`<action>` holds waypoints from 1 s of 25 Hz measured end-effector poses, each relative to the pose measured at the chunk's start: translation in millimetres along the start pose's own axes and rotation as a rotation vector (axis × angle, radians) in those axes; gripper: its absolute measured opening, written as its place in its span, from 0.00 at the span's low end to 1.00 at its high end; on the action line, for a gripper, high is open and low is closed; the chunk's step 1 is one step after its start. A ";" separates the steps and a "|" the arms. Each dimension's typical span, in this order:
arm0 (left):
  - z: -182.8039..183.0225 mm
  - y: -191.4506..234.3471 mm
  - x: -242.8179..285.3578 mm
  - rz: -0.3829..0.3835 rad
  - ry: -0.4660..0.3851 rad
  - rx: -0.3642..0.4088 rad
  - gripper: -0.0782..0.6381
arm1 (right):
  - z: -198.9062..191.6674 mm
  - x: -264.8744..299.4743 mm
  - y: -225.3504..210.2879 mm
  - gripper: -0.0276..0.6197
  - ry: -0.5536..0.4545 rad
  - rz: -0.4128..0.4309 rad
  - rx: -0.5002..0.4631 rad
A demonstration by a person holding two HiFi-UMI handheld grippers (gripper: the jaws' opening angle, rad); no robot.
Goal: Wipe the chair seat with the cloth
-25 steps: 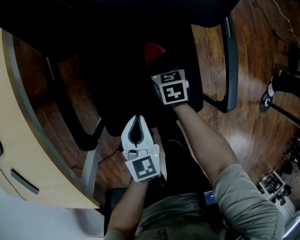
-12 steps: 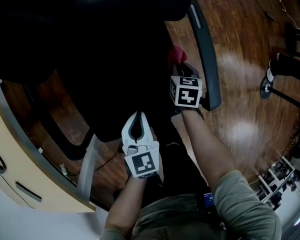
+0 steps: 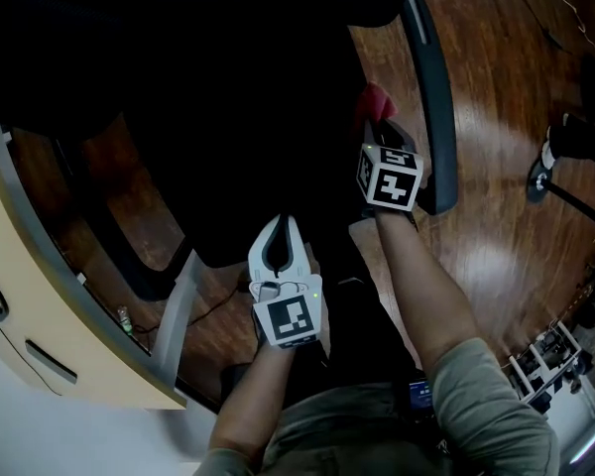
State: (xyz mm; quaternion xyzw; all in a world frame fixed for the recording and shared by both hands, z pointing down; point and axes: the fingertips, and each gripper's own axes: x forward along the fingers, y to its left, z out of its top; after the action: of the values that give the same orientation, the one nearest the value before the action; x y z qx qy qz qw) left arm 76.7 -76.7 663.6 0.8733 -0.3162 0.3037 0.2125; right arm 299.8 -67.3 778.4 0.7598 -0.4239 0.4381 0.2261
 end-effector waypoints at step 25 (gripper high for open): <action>-86.8 156.7 -116.3 0.243 0.021 -0.183 0.12 | -98.1 -72.0 403.4 0.14 0.045 0.707 -0.596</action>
State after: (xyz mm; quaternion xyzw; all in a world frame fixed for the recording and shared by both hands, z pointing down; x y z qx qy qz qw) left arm -136.1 -89.8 677.2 0.8024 -0.4437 0.3062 0.2560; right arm -104.9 -182.3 755.8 0.4609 -0.7594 0.3636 0.2806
